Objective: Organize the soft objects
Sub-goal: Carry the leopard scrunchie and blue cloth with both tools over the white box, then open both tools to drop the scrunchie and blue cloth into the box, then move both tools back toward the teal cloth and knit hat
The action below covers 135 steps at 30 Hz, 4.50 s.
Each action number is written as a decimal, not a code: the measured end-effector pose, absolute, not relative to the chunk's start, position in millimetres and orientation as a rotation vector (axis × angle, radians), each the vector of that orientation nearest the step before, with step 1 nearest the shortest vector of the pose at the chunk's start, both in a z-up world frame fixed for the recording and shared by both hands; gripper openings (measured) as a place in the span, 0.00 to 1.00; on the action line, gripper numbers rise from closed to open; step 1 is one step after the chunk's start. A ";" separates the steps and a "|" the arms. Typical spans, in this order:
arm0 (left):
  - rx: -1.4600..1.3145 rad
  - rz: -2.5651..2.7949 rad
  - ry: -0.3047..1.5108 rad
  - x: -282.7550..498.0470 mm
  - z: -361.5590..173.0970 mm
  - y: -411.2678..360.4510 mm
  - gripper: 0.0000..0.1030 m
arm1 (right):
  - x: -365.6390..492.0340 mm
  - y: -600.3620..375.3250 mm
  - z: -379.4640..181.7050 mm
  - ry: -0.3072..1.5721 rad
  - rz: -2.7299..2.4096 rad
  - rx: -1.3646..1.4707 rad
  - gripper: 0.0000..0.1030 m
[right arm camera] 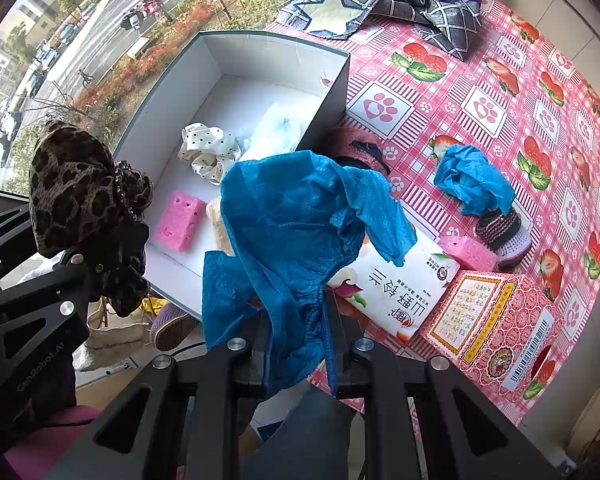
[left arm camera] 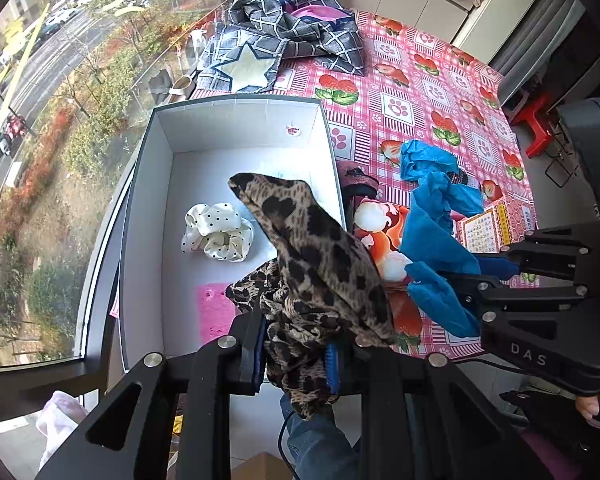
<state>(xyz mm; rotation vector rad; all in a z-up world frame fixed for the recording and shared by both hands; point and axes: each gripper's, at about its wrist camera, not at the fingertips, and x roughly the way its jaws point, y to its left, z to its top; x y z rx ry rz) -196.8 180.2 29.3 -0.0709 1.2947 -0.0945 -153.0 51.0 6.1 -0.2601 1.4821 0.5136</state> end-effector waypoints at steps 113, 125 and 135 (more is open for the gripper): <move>-0.155 -0.174 1.337 -61.2 19.9 118.6 0.90 | -20.9 -92.6 47.2 1.573 0.258 0.296 0.90; -0.155 -0.199 1.531 6.7 -47.2 22.8 0.90 | -16.1 -205.7 -19.2 1.665 0.097 0.364 0.90; -0.241 -0.112 1.677 52.3 -108.0 -4.3 0.90 | 0.3 -201.0 -88.4 1.723 0.224 0.290 0.90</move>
